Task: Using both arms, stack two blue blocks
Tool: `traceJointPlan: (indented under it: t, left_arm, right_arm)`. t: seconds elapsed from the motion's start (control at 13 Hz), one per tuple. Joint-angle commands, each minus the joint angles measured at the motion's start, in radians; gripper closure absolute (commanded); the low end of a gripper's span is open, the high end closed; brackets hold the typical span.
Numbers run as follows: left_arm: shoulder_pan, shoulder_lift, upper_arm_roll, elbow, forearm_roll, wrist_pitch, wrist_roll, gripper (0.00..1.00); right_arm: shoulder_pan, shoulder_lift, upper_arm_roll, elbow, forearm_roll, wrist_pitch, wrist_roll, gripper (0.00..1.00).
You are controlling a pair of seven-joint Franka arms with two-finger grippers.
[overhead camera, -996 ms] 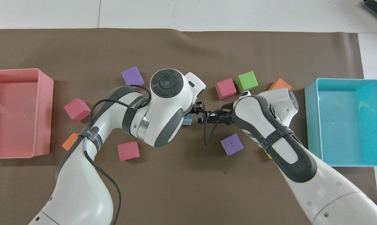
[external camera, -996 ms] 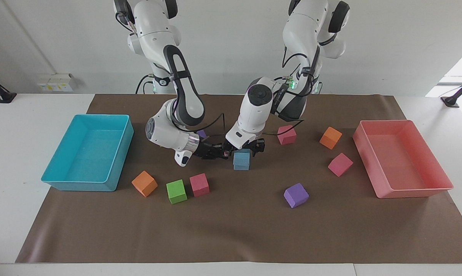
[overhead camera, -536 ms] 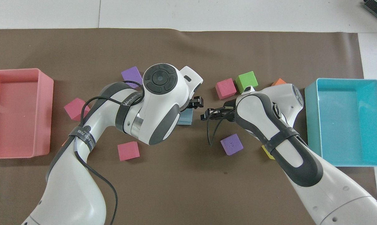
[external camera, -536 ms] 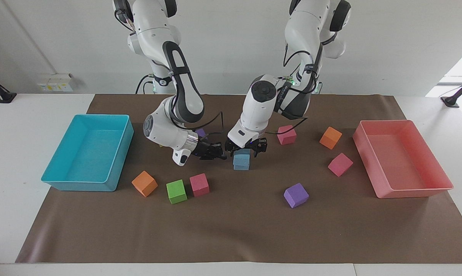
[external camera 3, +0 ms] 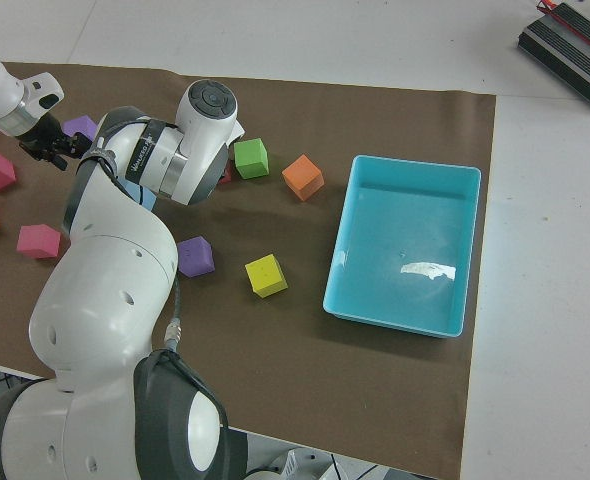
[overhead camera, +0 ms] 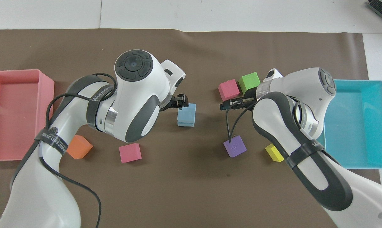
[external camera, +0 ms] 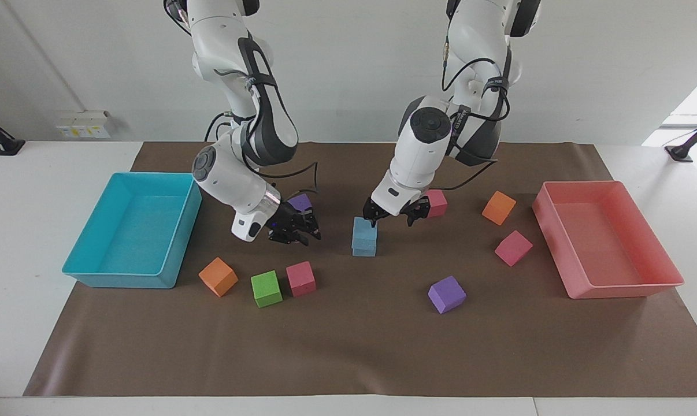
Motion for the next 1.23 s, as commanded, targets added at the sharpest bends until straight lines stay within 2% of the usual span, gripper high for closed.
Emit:
traceJointPlan:
  t: [0.0,0.15,0.46,0.61,0.77,1.0,1.15]
  left_arm:
    - [0.073,-0.2,-0.004,-0.201,0.007,-0.01,0.152,0.0]
    - [0.148,-0.3,-0.004,-0.264,0.007,-0.016,0.275,0.0]
    - [0.319,-0.359,-0.002,-0.191,0.016,-0.111,0.48,0.0]
    - [0.384,-0.346,-0.001,-0.083,0.019,-0.196,0.521,0.0]
    - [0.433,-0.348,0.002,0.0,0.022,-0.228,0.527,0.0]
    - [0.469,-0.36,0.01,0.051,0.088,-0.384,0.548,0.0]
    - [0.472,-0.398,0.002,0.044,0.087,-0.408,0.573,0.0]
  right_arm:
    - [-0.016,-0.036,0.008,0.006,-0.154,-0.009,0.041,0.0]
    - [-0.021,-0.065,0.006,0.008,-0.276,-0.014,0.149,0.0]
    - [-0.032,-0.077,0.006,0.116,-0.546,-0.184,0.275,0.0]
    - [-0.059,-0.079,0.006,0.156,-0.568,-0.221,0.291,0.0]
    - [-0.078,-0.097,-0.003,0.169,-0.588,-0.239,0.291,0.0]
    - [-0.128,-0.146,-0.009,0.172,-0.588,-0.284,0.291,0.0]
    - [-0.145,-0.191,-0.011,0.172,-0.589,-0.339,0.291,0.0]
